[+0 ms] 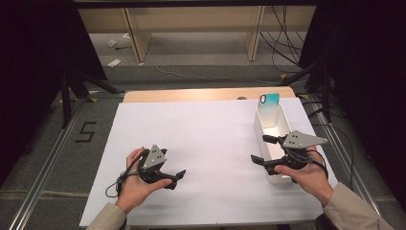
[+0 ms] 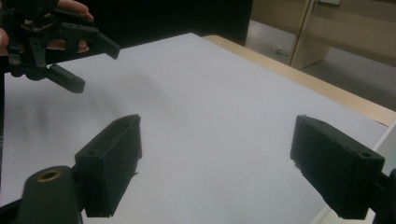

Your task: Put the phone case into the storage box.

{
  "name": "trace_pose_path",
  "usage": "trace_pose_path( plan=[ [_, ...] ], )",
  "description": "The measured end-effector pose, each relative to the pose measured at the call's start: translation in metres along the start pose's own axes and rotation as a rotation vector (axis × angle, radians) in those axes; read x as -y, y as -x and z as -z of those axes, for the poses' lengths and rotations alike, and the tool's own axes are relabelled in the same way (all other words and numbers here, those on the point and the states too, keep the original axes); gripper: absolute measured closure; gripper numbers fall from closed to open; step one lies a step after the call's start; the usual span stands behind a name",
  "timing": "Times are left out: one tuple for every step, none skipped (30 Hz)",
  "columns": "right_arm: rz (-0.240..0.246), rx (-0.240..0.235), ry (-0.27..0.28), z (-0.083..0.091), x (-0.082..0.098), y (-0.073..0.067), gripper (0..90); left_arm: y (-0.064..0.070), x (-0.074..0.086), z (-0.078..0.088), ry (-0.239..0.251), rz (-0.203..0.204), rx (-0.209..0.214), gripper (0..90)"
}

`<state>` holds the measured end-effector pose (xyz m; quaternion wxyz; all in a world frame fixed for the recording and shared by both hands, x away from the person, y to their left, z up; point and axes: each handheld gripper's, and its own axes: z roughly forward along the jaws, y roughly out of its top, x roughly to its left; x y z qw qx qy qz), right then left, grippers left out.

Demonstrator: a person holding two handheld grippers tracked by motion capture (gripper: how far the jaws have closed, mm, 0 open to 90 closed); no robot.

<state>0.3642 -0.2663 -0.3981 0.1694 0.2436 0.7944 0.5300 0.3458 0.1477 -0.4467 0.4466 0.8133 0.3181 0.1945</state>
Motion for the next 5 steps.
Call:
trace_pose_path(
  plan=[
    [0.001,0.0,0.002,0.0002,-0.0002,0.0002,17.6,0.0001,-0.0001,-0.0001,0.001,0.001,0.001,2.9],
    [0.0,-0.001,0.003,0.0004,-0.0004,0.0003,17.7,0.0001,-0.0003,-0.0002,0.001,0.002,0.002,2.9],
    [0.0,-0.001,0.006,0.0005,-0.0005,0.0006,17.6,0.0002,-0.0004,-0.0005,0.003,0.004,0.002,2.9],
    [-0.002,0.0,0.008,0.0004,-0.0005,0.0009,17.4,0.0,-0.0007,-0.0004,0.001,0.002,0.003,3.0],
    [-0.003,0.001,0.008,0.0004,-0.0005,0.0014,17.4,-0.0002,-0.001,-0.0004,0.0,0.002,0.004,3.1]
  ],
)
